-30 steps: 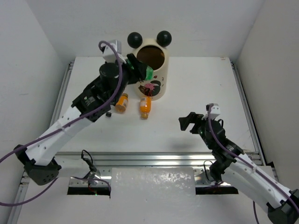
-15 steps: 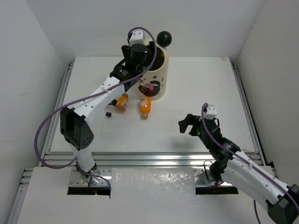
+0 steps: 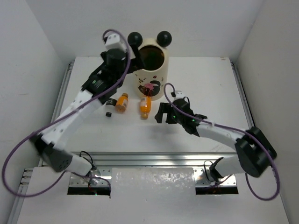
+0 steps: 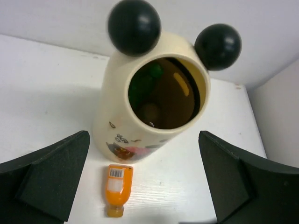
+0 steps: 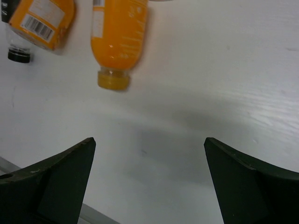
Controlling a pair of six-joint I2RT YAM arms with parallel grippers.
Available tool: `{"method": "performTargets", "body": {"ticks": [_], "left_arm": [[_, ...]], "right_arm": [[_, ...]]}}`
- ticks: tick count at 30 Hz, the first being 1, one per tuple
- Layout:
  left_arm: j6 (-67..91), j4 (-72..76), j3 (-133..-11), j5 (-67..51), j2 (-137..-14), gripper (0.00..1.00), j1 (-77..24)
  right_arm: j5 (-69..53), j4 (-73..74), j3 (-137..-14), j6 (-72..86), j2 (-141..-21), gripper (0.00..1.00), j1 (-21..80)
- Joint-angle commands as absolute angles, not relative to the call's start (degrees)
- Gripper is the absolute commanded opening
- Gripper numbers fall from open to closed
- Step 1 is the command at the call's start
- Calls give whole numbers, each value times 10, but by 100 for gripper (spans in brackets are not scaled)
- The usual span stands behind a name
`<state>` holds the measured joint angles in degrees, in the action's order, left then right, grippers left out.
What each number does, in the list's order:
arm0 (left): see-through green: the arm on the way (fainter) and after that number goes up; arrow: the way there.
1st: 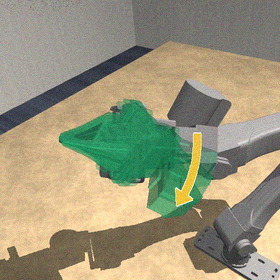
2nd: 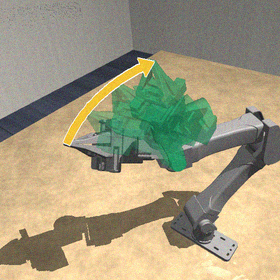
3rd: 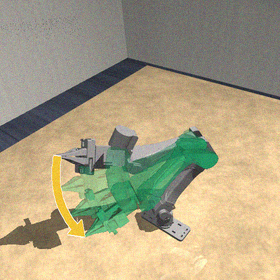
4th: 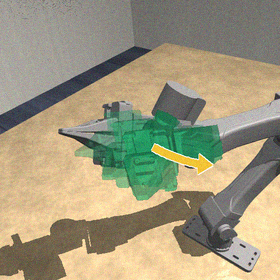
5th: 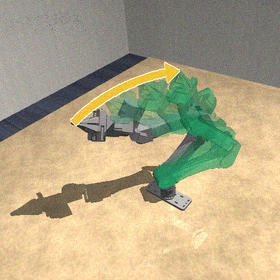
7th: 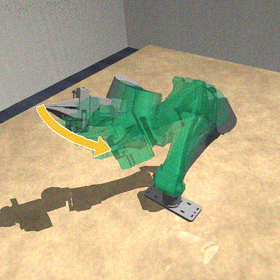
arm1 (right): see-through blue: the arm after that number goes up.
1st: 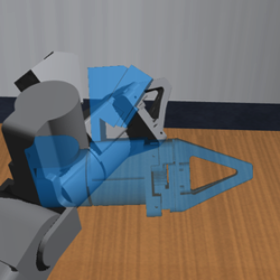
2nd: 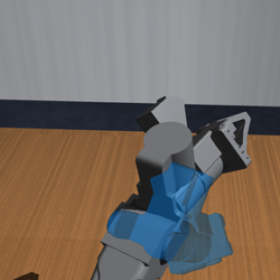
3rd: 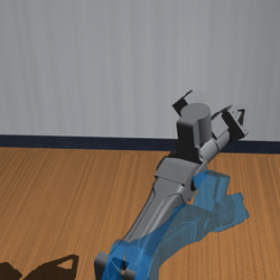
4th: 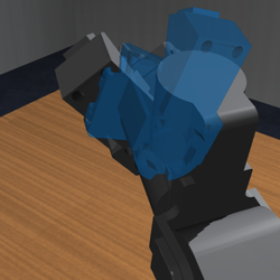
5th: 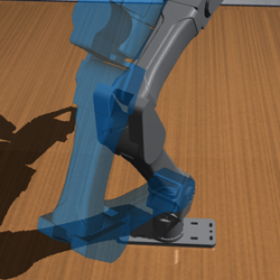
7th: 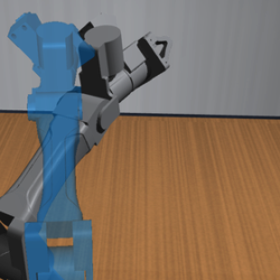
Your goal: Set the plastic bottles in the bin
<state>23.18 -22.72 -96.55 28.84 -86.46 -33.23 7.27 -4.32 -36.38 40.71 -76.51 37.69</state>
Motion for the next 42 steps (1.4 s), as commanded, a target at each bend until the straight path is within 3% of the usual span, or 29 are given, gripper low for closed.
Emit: {"method": "performTargets", "body": {"ticks": [1,7,13,17,18,23,28,32,37,42], "left_arm": [[282,-260,-814,261,-690,100,-330],[284,-238,-566,238,-444,100,-329],[293,-286,-508,250,-336,100,-329],[286,-308,-508,250,-329,100,-330],[284,-314,-505,247,-331,100,-329],[297,-290,-493,181,-348,100,-329],[332,-201,-462,-10,-402,100,-329],[361,-48,-435,-249,-492,100,-335],[376,26,-424,-256,-539,100,-395],[382,63,-450,-258,-604,99,-455]], "right_arm": [[74,-114,-460,414,-853,99,392],[91,-141,-573,400,-1004,99,398],[86,-159,-656,370,-1127,95,406],[98,-202,-637,328,-1144,75,413],[104,-219,-617,316,-1134,62,416],[124,-319,-466,264,-1009,35,436],[-25,-467,-272,181,-814,33,459],[-116,-426,-189,156,-660,30,461],[-169,-319,-192,146,-523,30,466],[-219,-270,-207,144,-461,30,469]]}}
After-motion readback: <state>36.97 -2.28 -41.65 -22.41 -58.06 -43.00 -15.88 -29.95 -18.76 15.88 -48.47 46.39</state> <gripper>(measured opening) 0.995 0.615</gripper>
